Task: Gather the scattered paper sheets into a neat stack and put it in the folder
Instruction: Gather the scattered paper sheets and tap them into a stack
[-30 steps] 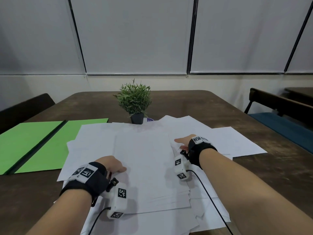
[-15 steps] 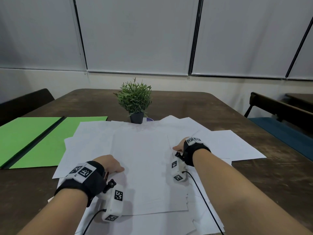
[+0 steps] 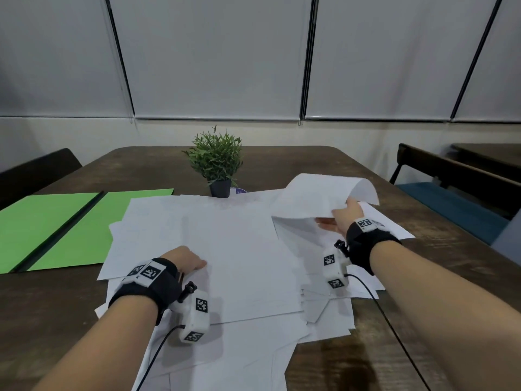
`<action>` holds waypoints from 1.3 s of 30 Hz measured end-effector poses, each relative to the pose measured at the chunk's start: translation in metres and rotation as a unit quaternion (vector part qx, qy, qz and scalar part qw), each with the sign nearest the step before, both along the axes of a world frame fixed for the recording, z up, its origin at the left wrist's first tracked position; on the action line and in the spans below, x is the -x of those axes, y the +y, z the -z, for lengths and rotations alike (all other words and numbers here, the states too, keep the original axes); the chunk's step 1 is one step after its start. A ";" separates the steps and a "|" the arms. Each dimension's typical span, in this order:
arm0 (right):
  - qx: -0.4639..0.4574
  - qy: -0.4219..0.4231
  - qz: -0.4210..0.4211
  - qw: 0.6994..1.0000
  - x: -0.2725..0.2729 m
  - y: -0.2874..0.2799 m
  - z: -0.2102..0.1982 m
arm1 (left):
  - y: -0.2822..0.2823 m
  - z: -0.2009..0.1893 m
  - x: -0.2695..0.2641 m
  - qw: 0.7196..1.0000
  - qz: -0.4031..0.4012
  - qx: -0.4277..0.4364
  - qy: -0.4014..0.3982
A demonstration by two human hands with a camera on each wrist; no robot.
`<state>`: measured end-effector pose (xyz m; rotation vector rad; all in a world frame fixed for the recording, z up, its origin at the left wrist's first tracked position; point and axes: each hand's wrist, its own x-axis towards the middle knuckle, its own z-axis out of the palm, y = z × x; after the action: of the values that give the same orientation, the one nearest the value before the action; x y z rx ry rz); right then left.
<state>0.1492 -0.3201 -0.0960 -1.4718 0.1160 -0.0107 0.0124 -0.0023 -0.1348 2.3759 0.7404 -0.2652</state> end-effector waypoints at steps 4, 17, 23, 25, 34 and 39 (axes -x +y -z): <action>-0.019 -0.044 -0.031 0.998 0.015 -0.007 -0.025 | -0.009 -0.016 0.013 0.997 0.019 -0.052 0.050; 0.437 -0.002 -0.251 0.864 0.050 0.030 0.020 | -0.001 -0.010 0.016 0.930 -0.126 0.333 -0.089; 0.458 0.053 -0.263 0.847 0.050 0.031 0.031 | -0.011 -0.010 0.009 0.995 -0.068 0.074 -0.013; 0.364 0.106 -0.212 0.901 0.042 0.017 0.028 | -0.014 -0.009 0.001 0.997 -0.051 0.048 -0.028; 0.437 0.206 0.012 0.875 -0.069 -0.101 0.069 | -0.018 -0.024 -0.033 0.994 -0.059 0.021 -0.094; 0.450 0.196 -0.030 0.871 -0.031 -0.093 0.013 | -0.022 -0.017 -0.034 0.997 -0.065 0.002 -0.030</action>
<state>0.1803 -0.4131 -0.1085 -2.4028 0.4408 0.3269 0.0466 -0.0246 -0.1174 2.3099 0.8611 -0.1401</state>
